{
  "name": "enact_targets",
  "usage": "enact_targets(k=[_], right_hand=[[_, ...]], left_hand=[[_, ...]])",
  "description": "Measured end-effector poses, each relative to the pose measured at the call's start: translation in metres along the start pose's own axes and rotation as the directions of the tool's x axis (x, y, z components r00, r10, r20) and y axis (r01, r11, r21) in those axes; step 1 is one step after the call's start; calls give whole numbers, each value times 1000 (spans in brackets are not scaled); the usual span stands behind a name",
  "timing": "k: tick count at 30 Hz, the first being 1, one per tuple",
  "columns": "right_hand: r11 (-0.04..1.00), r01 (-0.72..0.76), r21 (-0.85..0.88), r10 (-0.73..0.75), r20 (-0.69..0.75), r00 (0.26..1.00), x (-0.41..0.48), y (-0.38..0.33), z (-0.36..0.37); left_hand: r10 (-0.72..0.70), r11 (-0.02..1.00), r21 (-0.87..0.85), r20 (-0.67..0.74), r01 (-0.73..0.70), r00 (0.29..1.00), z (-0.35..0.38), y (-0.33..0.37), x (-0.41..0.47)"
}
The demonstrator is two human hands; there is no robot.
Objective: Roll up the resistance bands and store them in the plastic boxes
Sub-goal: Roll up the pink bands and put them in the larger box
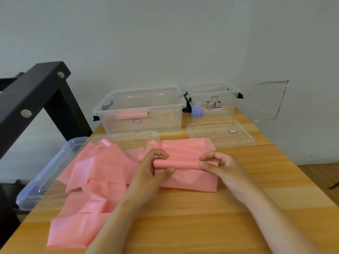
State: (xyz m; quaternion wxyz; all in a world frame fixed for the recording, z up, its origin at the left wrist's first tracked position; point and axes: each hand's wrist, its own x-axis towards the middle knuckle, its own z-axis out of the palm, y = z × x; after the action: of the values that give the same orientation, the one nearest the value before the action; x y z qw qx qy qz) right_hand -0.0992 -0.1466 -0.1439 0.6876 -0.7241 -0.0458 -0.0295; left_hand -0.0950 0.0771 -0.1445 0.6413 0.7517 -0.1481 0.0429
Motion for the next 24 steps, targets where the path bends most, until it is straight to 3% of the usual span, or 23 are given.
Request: enact_targets(k=[4, 11, 14, 18, 21, 24], right_hand=[[999, 42, 3, -42, -5, 999, -1, -1, -1], [1000, -5, -19, 5, 8, 1000, 0, 2, 1], [999, 45, -9, -45, -5, 999, 0, 1, -1], [1000, 12, 25, -13, 51, 999, 0, 2, -2], [999, -34, 10, 34, 2, 999, 1, 3, -1], [999, 4, 41, -2, -44, 999, 1, 2, -1]], left_hand=[[-29, 997, 70, 68, 24, 997, 3, -5, -1], [-6, 1000, -9, 28, 6, 1000, -1, -4, 2], [-58, 994, 95, 94, 49, 994, 1, -6, -1], [23, 999, 46, 45, -25, 999, 2, -3, 1], [79, 997, 15, 4, -80, 997, -1, -2, 2], [-38, 999, -6, 54, 39, 998, 3, 1, 0]])
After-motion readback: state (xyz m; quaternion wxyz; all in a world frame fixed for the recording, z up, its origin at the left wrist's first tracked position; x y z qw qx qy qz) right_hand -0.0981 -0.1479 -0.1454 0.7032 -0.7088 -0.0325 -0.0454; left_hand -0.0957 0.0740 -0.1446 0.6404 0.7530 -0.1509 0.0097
